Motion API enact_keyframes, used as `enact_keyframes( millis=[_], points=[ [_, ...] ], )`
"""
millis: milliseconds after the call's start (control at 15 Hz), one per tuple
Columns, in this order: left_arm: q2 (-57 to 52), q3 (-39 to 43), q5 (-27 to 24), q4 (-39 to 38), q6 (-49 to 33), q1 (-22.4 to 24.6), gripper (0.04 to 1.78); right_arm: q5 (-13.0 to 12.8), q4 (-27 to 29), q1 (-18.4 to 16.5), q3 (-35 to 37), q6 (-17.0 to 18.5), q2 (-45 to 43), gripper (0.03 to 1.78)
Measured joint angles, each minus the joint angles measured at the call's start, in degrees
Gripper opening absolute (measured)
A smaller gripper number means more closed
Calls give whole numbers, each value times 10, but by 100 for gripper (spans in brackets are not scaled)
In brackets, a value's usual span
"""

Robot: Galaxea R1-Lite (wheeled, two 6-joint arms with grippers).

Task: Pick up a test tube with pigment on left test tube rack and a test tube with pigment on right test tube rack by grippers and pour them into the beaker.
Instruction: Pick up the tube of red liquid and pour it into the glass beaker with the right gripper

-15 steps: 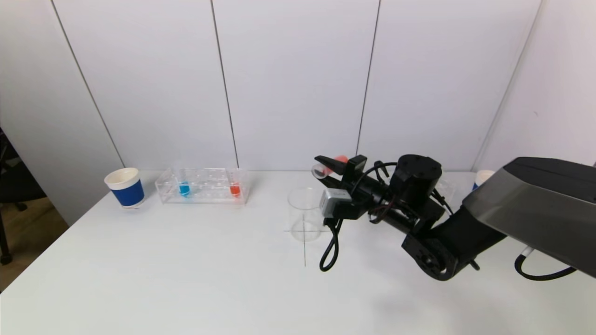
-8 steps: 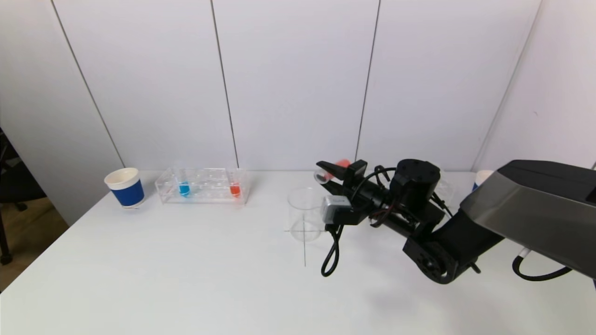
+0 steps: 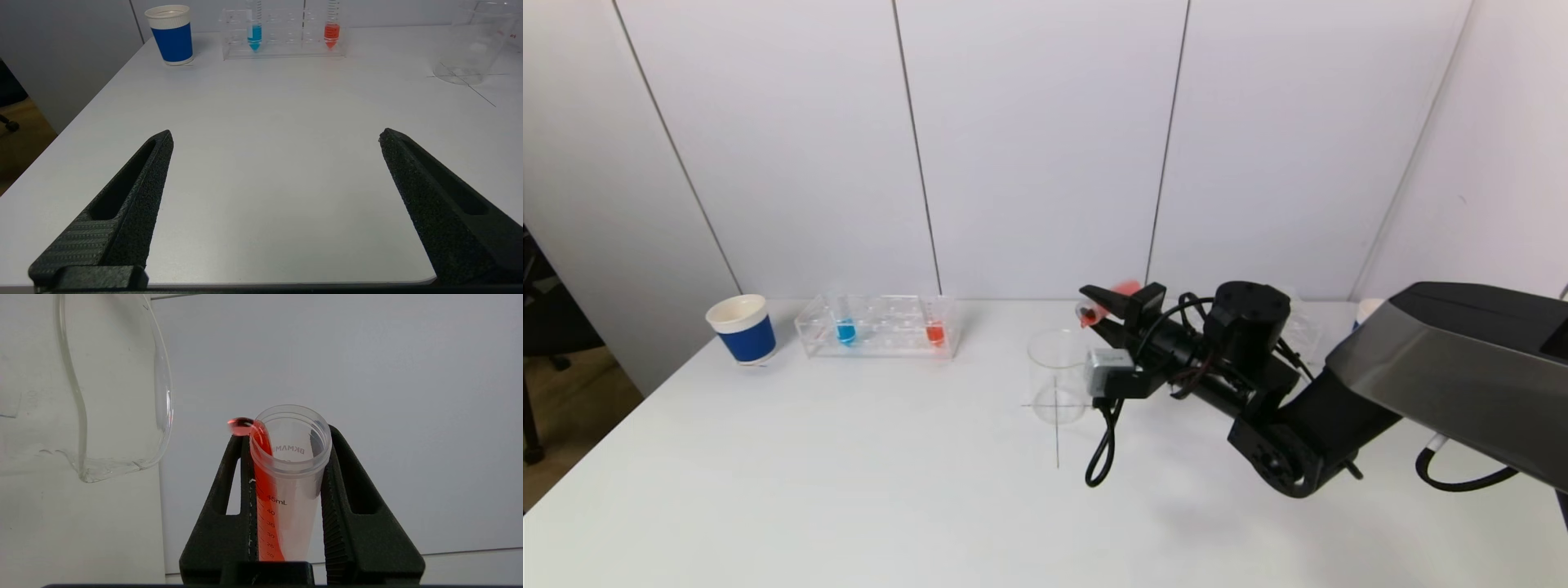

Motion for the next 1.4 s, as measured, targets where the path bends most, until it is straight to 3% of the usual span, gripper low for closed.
enact_keyframes(
  millis=[400, 1400],
  points=[
    [0, 0, 0, 0, 0, 0, 176, -14, 6, 4, -2, -13, -1, 50],
    [0, 0, 0, 0, 0, 0, 176, -15, 60, 9, -29, -65, -9, 50]
  ],
)
